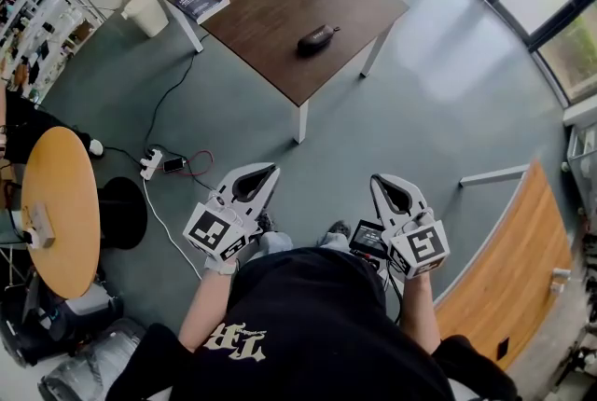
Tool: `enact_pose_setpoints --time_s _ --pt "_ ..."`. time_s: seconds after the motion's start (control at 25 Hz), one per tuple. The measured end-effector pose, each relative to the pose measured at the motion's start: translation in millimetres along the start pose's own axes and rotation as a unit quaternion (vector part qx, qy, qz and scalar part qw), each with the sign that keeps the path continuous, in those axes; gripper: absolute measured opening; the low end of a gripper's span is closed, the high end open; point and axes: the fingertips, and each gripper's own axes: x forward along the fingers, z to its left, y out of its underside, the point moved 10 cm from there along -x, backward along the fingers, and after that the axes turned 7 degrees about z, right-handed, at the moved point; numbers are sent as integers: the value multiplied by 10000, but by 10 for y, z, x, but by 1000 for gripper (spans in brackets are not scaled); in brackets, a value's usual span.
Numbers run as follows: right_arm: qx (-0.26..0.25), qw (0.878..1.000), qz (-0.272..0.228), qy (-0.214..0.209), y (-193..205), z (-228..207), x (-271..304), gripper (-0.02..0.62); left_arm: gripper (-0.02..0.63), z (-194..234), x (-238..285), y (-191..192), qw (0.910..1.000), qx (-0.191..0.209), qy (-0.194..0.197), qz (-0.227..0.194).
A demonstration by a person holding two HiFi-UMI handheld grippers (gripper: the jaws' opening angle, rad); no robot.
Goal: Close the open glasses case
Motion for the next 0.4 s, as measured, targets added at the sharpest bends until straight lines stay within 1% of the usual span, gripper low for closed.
enact_pose_setpoints --time_s 0.4 --pt "7 9999 20 102 -53 -143 44 -15 6 94 83 -75 10000 -6 -30 0"
